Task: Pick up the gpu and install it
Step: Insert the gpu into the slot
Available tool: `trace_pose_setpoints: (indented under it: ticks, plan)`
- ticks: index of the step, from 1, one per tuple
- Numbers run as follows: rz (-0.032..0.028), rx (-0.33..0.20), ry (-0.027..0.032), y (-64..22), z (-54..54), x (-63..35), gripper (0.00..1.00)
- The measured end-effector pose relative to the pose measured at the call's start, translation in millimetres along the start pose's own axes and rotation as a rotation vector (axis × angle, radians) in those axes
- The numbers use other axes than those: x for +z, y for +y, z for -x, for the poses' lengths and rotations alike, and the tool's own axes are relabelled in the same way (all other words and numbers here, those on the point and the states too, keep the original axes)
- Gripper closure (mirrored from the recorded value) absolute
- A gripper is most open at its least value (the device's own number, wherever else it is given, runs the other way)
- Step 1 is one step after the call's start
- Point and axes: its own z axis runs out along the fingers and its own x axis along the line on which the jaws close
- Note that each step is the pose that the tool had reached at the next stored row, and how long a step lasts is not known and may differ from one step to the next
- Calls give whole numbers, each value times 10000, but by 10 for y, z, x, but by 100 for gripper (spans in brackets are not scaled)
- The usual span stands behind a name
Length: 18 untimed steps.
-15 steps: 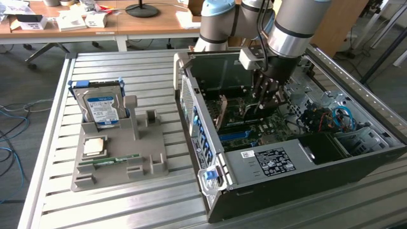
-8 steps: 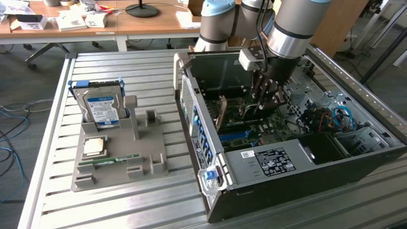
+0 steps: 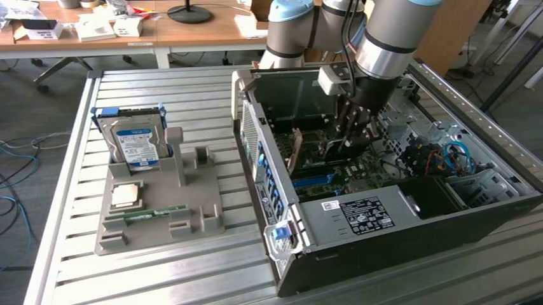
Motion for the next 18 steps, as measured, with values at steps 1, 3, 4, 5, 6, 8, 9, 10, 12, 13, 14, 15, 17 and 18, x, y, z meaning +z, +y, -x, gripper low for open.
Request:
trace_pose_setpoints:
  ticks: [1,3,4,5,6,8,9,10,12,13,14,15,17,18]
  plan:
    - [-4,0,-1,1,0,2,73]
    - [-10,-2,-2,2,0,6,73]
    - [-12,-3,-1,3,0,8,73]
    - [-13,-3,-1,3,0,9,73]
    - [-13,-3,-1,3,0,9,73]
    - [-13,-3,-2,3,0,9,73]
    - [-14,-3,-1,5,0,9,73]
    - [-14,-1,-2,8,0,9,73]
    - [-15,-3,-2,17,0,10,73]
    - [-15,-2,-2,23,0,10,73]
    - [-15,-2,-2,29,0,9,73]
    - [-15,-2,-1,35,0,9,73]
    - [-16,-3,-2,47,0,10,73]
    - [-16,-2,-2,50,0,10,73]
